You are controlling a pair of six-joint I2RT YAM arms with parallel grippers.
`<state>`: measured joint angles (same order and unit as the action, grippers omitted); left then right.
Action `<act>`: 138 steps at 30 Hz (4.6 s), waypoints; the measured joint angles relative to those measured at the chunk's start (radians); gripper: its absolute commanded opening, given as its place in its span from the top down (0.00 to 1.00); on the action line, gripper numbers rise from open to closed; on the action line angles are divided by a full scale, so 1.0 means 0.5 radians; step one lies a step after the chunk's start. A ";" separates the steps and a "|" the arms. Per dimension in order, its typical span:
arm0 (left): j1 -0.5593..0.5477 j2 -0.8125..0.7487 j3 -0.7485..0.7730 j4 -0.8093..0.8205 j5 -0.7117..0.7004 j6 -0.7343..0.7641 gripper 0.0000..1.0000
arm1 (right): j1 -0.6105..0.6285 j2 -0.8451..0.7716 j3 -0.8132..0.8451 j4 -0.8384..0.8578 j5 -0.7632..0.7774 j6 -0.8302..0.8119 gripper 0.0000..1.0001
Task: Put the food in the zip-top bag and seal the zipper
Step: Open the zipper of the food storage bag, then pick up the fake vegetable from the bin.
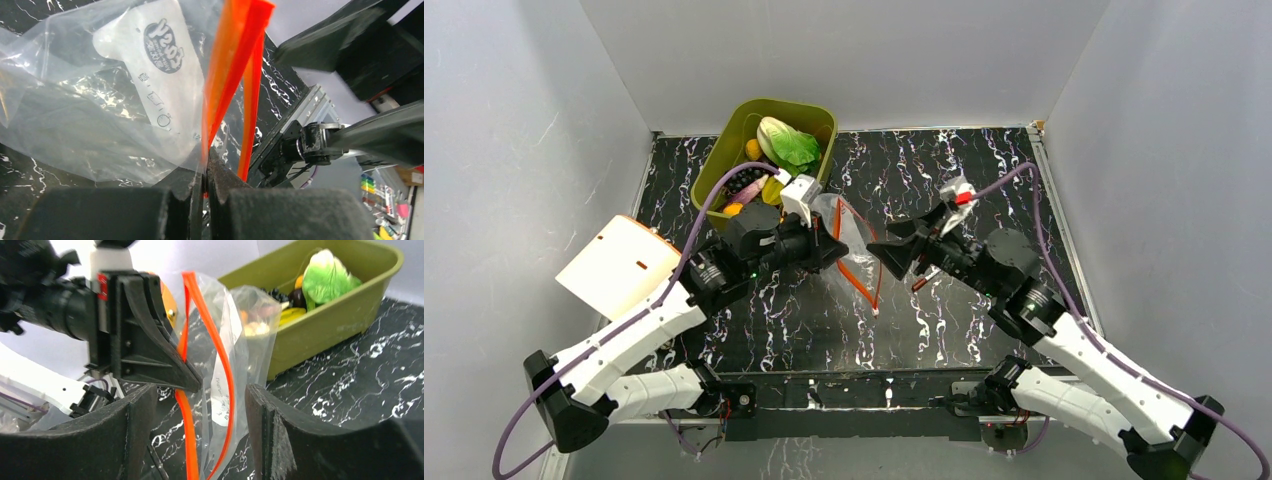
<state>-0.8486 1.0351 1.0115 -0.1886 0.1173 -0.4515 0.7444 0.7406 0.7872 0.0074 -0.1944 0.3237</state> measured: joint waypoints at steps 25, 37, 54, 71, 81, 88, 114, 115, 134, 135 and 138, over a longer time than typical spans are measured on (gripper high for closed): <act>-0.004 0.060 0.317 -0.468 -0.242 -0.111 1.00 | 0.005 0.259 0.063 -0.481 0.860 0.111 1.00; -0.009 0.167 0.386 -0.636 -0.308 -0.030 0.54 | 0.014 0.366 0.250 -0.592 0.735 0.340 1.00; -0.008 0.001 0.101 -0.157 -0.151 0.043 0.27 | 0.013 0.498 0.406 -0.654 0.624 0.649 1.00; -0.008 0.263 0.051 0.006 -0.311 0.064 1.00 | 0.013 0.514 0.328 -0.730 0.700 0.929 1.00; -0.008 0.212 0.160 -0.316 -0.632 0.091 1.00 | 0.013 0.534 0.438 -1.191 1.205 0.771 1.00; -0.008 0.214 0.218 -0.372 -0.639 0.081 0.77 | 0.012 0.526 0.466 -1.186 1.164 0.768 1.00; 0.658 0.448 0.468 -0.350 -0.652 0.203 0.26 | 0.012 0.533 0.445 -0.842 0.704 0.831 1.00; 0.705 0.474 0.468 -0.323 -0.653 0.188 0.26 | 0.012 0.533 0.441 -0.838 0.700 0.830 1.00; 1.276 1.498 0.879 0.152 -0.372 -0.135 0.23 | 0.012 0.500 0.393 -0.763 0.629 0.824 1.00; 1.278 1.545 0.923 0.179 -0.353 -0.149 0.23 | 0.012 0.500 0.393 -0.763 0.629 0.824 1.00; 1.278 1.638 1.000 0.266 -0.316 -0.166 0.23 | 0.012 0.500 0.393 -0.763 0.628 0.825 1.00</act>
<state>-0.2096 1.8542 1.5116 -0.0559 -0.0406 -0.5343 0.7506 0.9909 0.9836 -0.3740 0.1196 0.7361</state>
